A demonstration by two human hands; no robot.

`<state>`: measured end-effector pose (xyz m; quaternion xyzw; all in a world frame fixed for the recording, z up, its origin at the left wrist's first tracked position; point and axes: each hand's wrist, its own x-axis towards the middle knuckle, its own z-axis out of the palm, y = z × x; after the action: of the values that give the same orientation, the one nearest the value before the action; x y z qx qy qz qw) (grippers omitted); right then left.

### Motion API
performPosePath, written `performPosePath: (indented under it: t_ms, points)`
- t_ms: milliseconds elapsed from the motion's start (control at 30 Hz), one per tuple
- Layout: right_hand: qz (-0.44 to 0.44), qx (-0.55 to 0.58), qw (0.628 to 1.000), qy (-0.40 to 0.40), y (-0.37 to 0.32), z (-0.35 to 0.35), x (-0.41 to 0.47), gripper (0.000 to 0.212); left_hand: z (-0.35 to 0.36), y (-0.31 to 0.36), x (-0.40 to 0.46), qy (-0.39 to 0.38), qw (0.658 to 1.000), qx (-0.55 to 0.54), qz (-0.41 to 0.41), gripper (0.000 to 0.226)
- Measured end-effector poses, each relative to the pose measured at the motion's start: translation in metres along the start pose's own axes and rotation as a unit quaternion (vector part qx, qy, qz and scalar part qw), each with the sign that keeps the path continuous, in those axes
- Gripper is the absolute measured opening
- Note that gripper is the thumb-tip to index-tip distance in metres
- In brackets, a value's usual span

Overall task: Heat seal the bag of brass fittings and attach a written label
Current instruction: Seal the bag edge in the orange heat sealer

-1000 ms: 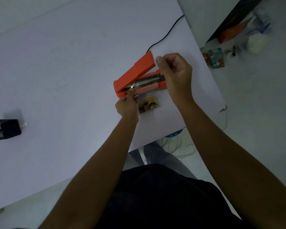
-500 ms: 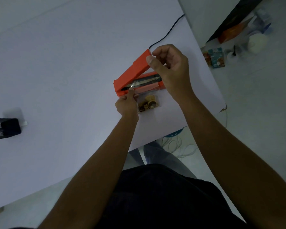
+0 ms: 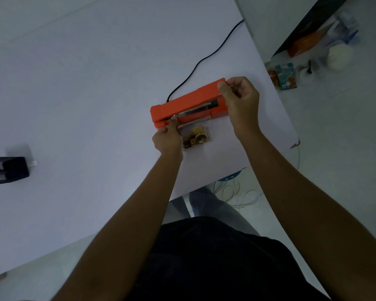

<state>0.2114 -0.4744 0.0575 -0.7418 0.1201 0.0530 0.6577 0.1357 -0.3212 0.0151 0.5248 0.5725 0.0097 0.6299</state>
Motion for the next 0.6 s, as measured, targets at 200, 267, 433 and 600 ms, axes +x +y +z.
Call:
performPosePath:
  t_ms: [200, 267, 433, 600]
  points:
    - [0.060, 0.007, 0.998, 0.021, 0.027, -0.006, 0.006, 0.016, 0.000, -0.002, 0.002, 0.000, 1.000, 0.002, 0.006, 0.020]
    - [0.072, 0.008, 0.997, 0.024, 0.031, -0.006, 0.007, 0.016, 0.001, -0.002, 0.002, 0.000, 1.000, 0.002, 0.007, 0.022]
    - [0.098, 0.004, 0.995, 0.028, 0.038, -0.009, 0.012, 0.015, 0.000, -0.003, 0.003, 0.000, 1.000, -0.003, 0.010, 0.025]
    - [0.122, 0.007, 0.992, 0.029, 0.041, -0.010, 0.012, 0.015, 0.000, -0.002, 0.003, 0.000, 1.000, -0.004, 0.008, 0.026]
